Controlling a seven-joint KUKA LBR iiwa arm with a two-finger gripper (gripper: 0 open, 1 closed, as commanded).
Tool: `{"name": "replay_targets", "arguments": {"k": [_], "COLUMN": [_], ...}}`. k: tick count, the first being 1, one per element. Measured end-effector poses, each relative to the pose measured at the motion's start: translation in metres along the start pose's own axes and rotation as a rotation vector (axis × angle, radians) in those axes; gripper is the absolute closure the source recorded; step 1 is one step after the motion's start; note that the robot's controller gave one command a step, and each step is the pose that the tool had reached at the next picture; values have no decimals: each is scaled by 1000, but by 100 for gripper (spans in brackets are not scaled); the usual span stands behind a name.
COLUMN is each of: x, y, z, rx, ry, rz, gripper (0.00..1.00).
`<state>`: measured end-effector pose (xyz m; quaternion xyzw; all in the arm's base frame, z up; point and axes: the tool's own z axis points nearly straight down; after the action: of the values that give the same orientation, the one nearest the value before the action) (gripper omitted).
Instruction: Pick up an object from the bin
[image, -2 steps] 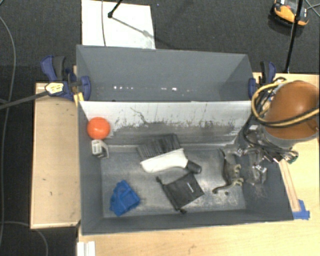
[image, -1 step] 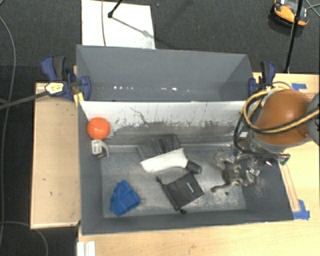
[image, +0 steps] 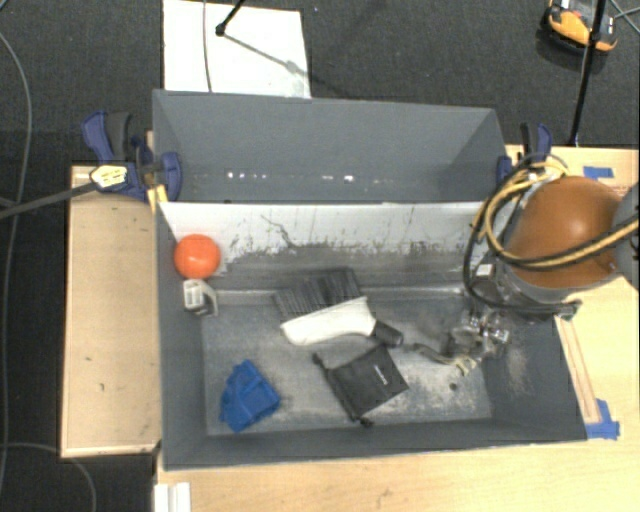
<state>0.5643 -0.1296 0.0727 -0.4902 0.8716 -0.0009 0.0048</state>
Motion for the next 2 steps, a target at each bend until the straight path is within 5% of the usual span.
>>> {"name": "replay_targets", "arguments": {"k": [2], "x": [0], "y": [1], "z": [-4], "rx": [-2], "ry": [1], "rz": [1], "gripper": [100]}}
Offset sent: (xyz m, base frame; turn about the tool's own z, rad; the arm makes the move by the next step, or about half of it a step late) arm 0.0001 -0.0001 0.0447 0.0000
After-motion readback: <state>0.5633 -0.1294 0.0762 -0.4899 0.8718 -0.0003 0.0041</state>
